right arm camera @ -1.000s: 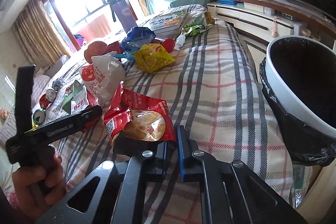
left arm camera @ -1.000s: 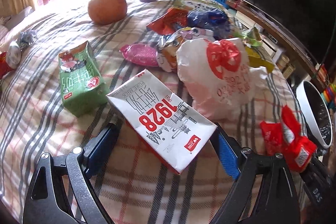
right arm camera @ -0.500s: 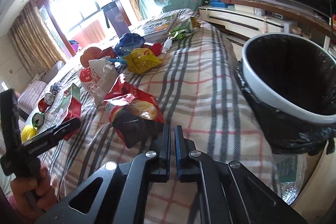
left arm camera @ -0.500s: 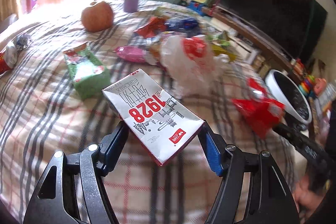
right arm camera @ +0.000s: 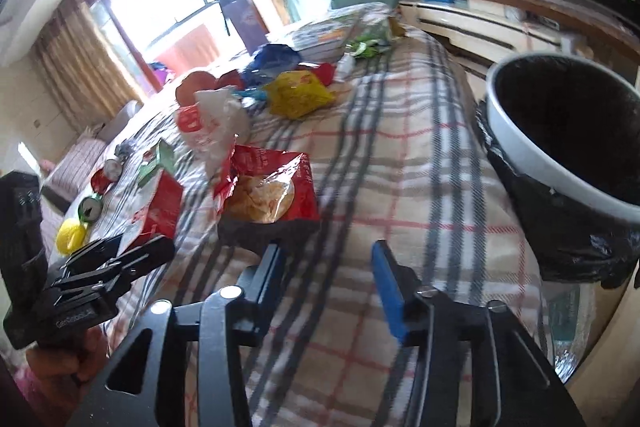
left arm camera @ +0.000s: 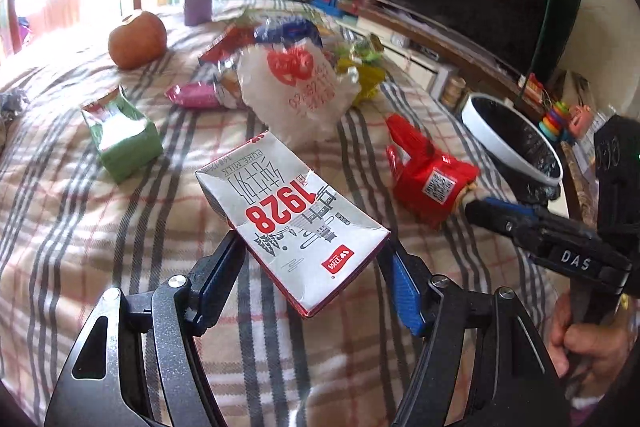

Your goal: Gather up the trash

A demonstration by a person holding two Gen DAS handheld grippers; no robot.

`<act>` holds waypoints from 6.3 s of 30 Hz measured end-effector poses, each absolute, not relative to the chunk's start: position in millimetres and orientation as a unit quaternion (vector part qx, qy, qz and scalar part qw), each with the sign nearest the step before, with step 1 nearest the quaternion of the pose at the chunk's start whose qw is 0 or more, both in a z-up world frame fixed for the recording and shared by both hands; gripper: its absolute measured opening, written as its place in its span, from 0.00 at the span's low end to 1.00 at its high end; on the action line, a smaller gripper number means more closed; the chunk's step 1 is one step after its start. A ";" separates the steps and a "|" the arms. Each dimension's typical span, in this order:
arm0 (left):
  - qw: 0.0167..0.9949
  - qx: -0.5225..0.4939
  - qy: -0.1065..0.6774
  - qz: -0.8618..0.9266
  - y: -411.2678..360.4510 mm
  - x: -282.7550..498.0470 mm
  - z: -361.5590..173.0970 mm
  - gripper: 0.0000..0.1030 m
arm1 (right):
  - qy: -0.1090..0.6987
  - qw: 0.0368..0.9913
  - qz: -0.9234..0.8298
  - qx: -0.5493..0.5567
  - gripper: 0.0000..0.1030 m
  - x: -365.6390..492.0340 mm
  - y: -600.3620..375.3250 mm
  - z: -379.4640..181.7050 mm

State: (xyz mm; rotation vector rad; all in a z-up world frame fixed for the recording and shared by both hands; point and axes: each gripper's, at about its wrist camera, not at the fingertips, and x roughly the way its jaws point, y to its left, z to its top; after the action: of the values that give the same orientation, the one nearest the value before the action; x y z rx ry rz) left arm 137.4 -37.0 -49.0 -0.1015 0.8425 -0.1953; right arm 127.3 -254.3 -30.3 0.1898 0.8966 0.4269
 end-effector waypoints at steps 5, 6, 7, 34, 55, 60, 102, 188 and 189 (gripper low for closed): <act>0.899 -0.056 0.429 -0.074 -30.9 137.6 -58.2 0.72 | 0.430 0.878 0.200 0.072 0.47 145.9 -241.0 -31.3; 0.898 -0.060 0.430 -0.069 -29.5 137.5 -58.5 0.74 | 0.430 0.878 0.198 0.067 0.47 150.8 -237.0 -32.1; 0.899 -0.062 0.430 -0.061 -28.5 137.5 -58.4 0.79 | 0.431 0.878 0.197 0.063 0.46 154.5 -233.1 -33.2; 0.913 -0.007 0.370 -0.171 -117.2 152.6 -24.1 0.63 | 0.367 0.917 0.088 0.129 0.00 123.2 -343.1 6.9; 0.900 0.023 0.352 -0.255 -204.3 180.0 -3.4 0.63 | 0.365 0.919 0.015 0.149 0.00 136.1 -420.5 8.8; 0.897 0.029 0.350 -0.270 -221.0 190.4 0.7 0.62 | 0.371 0.917 0.007 0.148 0.00 144.2 -431.5 8.3; 0.850 0.067 0.408 -0.326 -291.7 249.0 -6.3 0.75 | 0.434 0.892 -0.007 0.128 0.25 190.7 -477.9 4.0; 0.901 -0.097 0.414 0.086 83.9 234.8 -60.5 0.65 | 0.431 0.851 0.263 0.145 0.71 225.7 -149.8 -30.3; 0.901 -0.096 0.415 0.083 83.8 235.0 -61.7 0.65 | 0.430 0.850 0.269 0.145 0.66 224.8 -149.1 -30.9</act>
State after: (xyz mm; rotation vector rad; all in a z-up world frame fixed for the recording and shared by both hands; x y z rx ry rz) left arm 235.0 83.8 -61.7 -0.1984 0.8577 0.1725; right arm 224.8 -149.1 -30.9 0.3063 0.9056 0.5665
